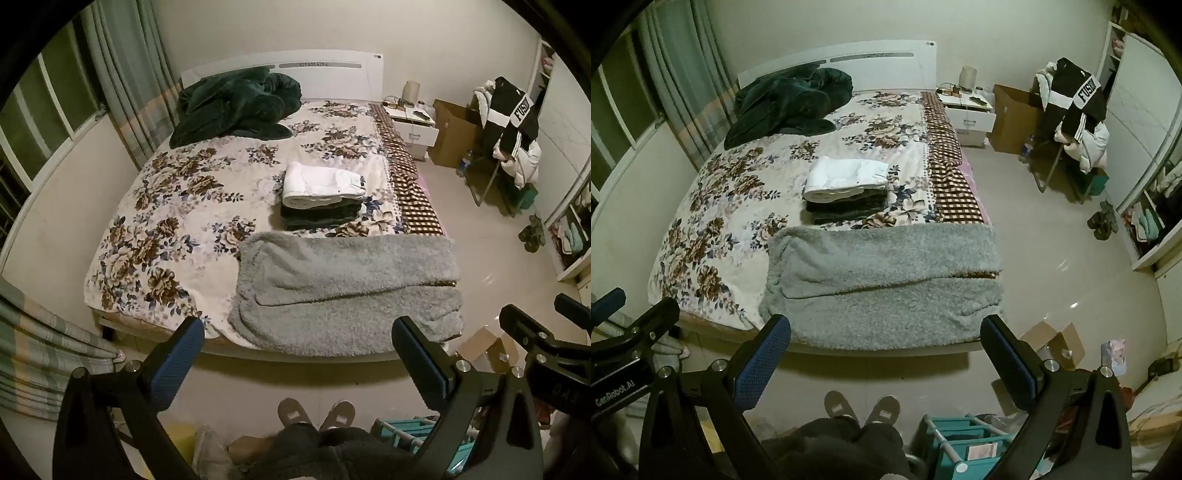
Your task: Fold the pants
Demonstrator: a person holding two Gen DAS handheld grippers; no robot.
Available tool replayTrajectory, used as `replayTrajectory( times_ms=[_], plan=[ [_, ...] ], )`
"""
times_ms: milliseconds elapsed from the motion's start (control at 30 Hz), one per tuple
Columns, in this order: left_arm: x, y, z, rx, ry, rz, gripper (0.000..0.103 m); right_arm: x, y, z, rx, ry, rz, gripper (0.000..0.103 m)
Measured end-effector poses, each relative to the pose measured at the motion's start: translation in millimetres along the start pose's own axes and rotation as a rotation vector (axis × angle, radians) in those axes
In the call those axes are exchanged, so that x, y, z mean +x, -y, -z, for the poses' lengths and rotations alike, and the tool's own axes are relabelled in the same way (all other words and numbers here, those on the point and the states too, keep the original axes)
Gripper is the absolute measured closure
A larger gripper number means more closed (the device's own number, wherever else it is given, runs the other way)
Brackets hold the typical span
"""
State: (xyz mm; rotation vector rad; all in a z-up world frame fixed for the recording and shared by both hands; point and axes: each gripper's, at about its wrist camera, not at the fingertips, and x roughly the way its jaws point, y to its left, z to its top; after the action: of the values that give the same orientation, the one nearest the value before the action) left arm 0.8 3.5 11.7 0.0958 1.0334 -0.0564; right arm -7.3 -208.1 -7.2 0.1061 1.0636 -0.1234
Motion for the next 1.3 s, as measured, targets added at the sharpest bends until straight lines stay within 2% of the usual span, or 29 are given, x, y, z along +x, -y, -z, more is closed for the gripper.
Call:
replayTrajectory(
  times_ms=[1300],
  plan=[
    [-3.8, 3.5, -0.2, -0.007, 0.008, 0.007, 0.000, -7.8, -5.9, -2.2, -0.010, -0.001, 0.007, 0.000]
  ],
)
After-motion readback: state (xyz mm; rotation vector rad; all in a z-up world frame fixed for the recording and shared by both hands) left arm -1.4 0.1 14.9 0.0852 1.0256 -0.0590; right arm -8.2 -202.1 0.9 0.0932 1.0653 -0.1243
